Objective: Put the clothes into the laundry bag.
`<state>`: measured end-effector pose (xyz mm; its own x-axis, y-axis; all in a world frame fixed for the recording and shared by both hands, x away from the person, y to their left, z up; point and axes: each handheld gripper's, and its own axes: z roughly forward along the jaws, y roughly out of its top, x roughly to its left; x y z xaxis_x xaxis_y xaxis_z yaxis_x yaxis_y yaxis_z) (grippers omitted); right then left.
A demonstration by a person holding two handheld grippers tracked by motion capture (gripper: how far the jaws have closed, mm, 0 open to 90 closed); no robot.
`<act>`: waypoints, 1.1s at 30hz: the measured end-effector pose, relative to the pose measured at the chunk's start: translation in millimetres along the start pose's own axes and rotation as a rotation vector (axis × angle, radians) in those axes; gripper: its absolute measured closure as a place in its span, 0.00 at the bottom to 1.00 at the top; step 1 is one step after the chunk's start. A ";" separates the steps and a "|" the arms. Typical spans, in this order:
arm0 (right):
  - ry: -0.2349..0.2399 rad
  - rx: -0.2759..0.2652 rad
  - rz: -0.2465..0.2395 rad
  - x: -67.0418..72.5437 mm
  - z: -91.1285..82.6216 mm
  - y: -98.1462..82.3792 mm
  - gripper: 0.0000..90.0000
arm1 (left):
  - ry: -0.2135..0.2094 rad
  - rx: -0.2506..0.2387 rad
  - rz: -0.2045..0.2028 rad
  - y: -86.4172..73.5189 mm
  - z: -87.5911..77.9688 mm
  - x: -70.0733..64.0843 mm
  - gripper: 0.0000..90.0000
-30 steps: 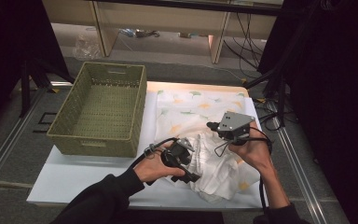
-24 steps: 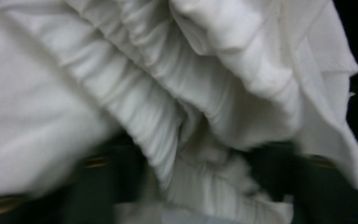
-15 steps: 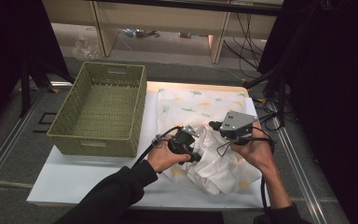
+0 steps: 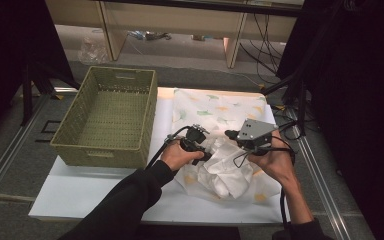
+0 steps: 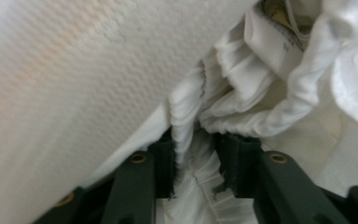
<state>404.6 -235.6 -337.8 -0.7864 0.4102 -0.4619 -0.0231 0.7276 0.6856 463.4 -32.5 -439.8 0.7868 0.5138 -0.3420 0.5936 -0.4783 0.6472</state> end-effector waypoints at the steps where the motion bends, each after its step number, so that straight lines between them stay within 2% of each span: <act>1: -0.002 0.000 0.003 -0.5 -0.3 -0.4 1.00 | -0.009 0.003 0.011 -1.1 -1.5 -1.8 0.68; 3: -0.005 -0.003 0.006 -1.4 -0.8 -1.0 1.00 | -0.006 0.045 0.053 -3.4 -8.2 -7.9 0.59; 4: -0.004 -0.003 0.012 -1.2 -0.9 -1.3 1.00 | -0.009 0.068 0.090 -4.9 -11.7 -10.5 0.53; 5: -0.001 -0.004 0.017 -0.9 -0.6 -1.4 1.00 | -0.009 0.059 0.080 -7.3 -13.3 -15.5 0.48; 7: 0.003 -0.005 0.013 -1.1 0.3 -1.2 1.00 | 0.015 0.074 0.130 -10.3 -23.8 -20.9 0.40; 9: -0.001 -0.002 0.004 -1.5 0.6 -0.6 1.00 | 0.022 0.062 0.160 -14.6 -36.4 -26.4 0.32; 13: 0.000 0.001 0.004 -0.4 1.2 -0.8 1.00 | 0.015 0.055 0.192 -29.0 -55.6 -37.0 0.29; 15: -0.002 0.004 0.011 -0.4 1.6 -0.1 1.00 | 0.000 0.072 0.204 -39.3 -52.8 -43.7 0.27; 18: -0.006 0.006 0.005 0.0 2.2 0.6 1.00 | -0.017 0.103 0.227 -52.0 -36.4 -52.6 0.27; 19: -0.006 0.006 0.005 0.1 2.4 0.9 1.00 | -0.005 0.103 0.225 -55.3 -28.3 -54.9 0.28; 21: -0.008 0.004 -0.005 -0.2 2.8 2.0 1.00 | 0.024 0.137 0.252 -57.3 -16.2 -55.7 0.30; 22: -0.011 0.007 0.010 1.1 2.4 2.2 1.00 | 0.022 0.120 0.259 -55.8 -10.9 -54.4 0.31; 23: -0.002 0.009 -0.002 1.3 2.7 2.3 1.00 | 0.023 0.088 0.246 -53.8 -7.4 -53.6 0.38; 26: -0.003 0.005 -0.005 0.8 2.9 2.5 1.00 | -0.014 -0.004 0.223 -42.2 -3.4 -48.3 0.70; 27: -0.008 0.002 -0.008 0.4 2.9 2.6 1.00 | 0.005 -0.020 0.252 -37.4 -3.2 -47.2 0.79; 28: -0.006 0.001 -0.001 1.0 2.9 2.6 1.00 | 0.049 -0.017 0.292 -32.4 -3.0 -46.4 0.82; 29: -0.002 0.003 -0.010 0.9 2.8 2.5 1.00 | 0.060 -0.008 0.307 -27.1 -2.0 -45.5 0.85; 30: -0.006 0.007 -0.013 0.9 2.4 2.3 1.00 | 0.061 -0.007 0.300 -22.0 -1.2 -44.5 0.86; 31: -0.006 0.006 -0.012 0.9 1.8 2.5 1.00 | 0.069 0.001 0.314 -16.6 -1.9 -42.5 0.87; 32: -0.007 0.003 -0.013 0.4 1.2 2.8 1.00 | 0.081 -0.009 0.304 -12.1 -1.3 -41.3 0.88; 33: -0.008 0.004 -0.015 0.0 0.3 3.1 1.00 | 0.082 -0.033 0.275 -8.0 0.5 -39.7 0.89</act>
<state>404.7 -233.2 -335.8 -0.7810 0.4033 -0.4768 -0.0328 0.7359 0.6763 427.5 -49.4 -431.7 0.9004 0.4245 -0.0955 0.3532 -0.5848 0.7302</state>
